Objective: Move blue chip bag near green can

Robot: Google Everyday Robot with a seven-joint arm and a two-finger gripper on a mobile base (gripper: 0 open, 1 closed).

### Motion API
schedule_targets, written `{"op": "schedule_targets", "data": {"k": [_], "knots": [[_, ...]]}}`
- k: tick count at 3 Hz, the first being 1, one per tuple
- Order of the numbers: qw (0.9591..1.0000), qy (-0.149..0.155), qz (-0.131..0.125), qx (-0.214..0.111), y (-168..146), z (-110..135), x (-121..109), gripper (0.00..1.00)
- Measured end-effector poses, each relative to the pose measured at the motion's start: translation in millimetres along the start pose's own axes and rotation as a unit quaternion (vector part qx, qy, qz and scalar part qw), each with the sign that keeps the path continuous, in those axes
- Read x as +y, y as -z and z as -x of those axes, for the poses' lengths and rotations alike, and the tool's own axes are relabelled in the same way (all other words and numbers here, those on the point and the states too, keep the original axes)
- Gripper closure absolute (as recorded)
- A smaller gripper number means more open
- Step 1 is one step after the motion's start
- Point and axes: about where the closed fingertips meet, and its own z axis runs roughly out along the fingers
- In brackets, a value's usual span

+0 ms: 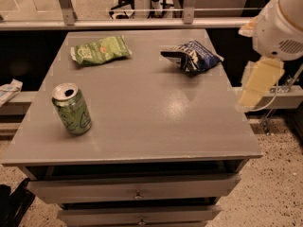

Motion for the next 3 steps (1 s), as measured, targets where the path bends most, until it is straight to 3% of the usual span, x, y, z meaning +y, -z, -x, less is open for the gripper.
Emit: {"op": "schedule_targets", "data": {"k": [1,3], "knots": [[0.999,-0.015,-0.011,-0.04,-50.1,23.7,-43.9,0.0],[0.9884,-0.064,-0.042,-0.131,-125.3,73.2,-127.0,0.0]]}}
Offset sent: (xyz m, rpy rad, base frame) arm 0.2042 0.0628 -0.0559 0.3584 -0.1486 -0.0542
